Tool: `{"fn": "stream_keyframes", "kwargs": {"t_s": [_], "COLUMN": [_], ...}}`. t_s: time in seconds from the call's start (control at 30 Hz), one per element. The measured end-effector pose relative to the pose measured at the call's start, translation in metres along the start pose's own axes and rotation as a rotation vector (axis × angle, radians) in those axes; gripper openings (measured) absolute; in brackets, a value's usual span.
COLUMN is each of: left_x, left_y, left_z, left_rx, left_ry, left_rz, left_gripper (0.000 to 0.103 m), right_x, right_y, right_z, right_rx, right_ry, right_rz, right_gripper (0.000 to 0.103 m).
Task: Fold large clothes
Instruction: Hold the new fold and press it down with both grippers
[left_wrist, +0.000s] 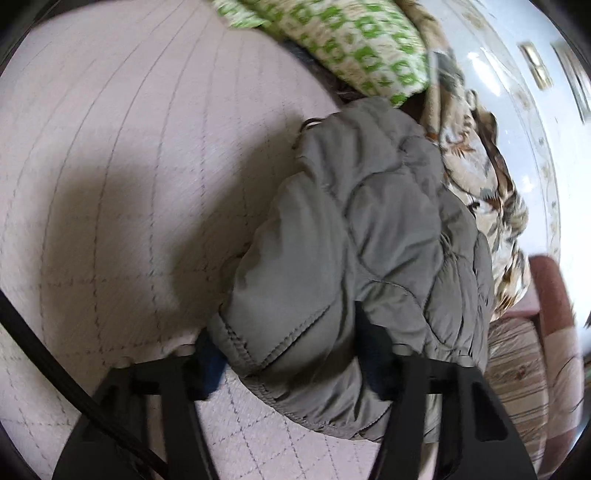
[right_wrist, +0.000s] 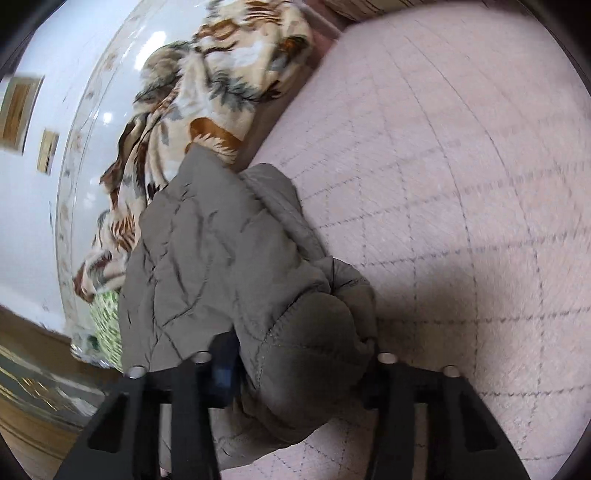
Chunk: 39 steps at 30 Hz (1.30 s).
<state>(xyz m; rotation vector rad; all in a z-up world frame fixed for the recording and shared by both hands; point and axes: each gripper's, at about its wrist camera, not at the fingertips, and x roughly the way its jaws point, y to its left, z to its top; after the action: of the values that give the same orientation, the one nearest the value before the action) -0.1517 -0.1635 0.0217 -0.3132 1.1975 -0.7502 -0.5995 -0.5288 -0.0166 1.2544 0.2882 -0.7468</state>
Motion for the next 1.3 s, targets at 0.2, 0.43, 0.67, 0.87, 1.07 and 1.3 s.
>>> {"fn": "stream_keyframes", "kwargs": {"t_s": [0.2, 0.43, 0.67, 0.87, 1.07, 1.3], "left_x": [-0.008, -0.02, -0.038, -0.055, -0.071, -0.099], "left_y": [-0.027, -0.049, -0.062, -0.073, -0.079, -0.074], "left_z": [0.0, -0.002, -0.005, -0.005, -0.007, -0.026], "left_rx": [0.159, 0.296, 0.366, 0.393, 0.413, 0.43], "left_ry": [-0.066, -0.146, -0.219, -0.283, -0.302, -0.29], "left_rz": [0.091, 0.166, 0.182, 0.166, 0.155, 0.122], "left_gripper": [0.038, 0.035, 0.035, 0.035, 0.035, 0.035], "right_x": [-0.009, -0.021, -0.035, -0.048, -0.067, -0.097], "right_y": [0.031, 0.062, 0.095, 0.123, 0.141, 0.142], "right_z": [-0.007, -0.015, -0.03, -0.047, -0.06, -0.068], "right_rx": [-0.187, -0.364, -0.563, -0.712, -0.802, -0.818], "right_ry": [-0.05, -0.116, -0.198, -0.278, -0.327, -0.324], "right_rz": [-0.104, -0.174, -0.235, -0.266, -0.265, -0.243], "right_gripper": [0.035, 0.032, 0.031, 0.029, 0.029, 0.029]}}
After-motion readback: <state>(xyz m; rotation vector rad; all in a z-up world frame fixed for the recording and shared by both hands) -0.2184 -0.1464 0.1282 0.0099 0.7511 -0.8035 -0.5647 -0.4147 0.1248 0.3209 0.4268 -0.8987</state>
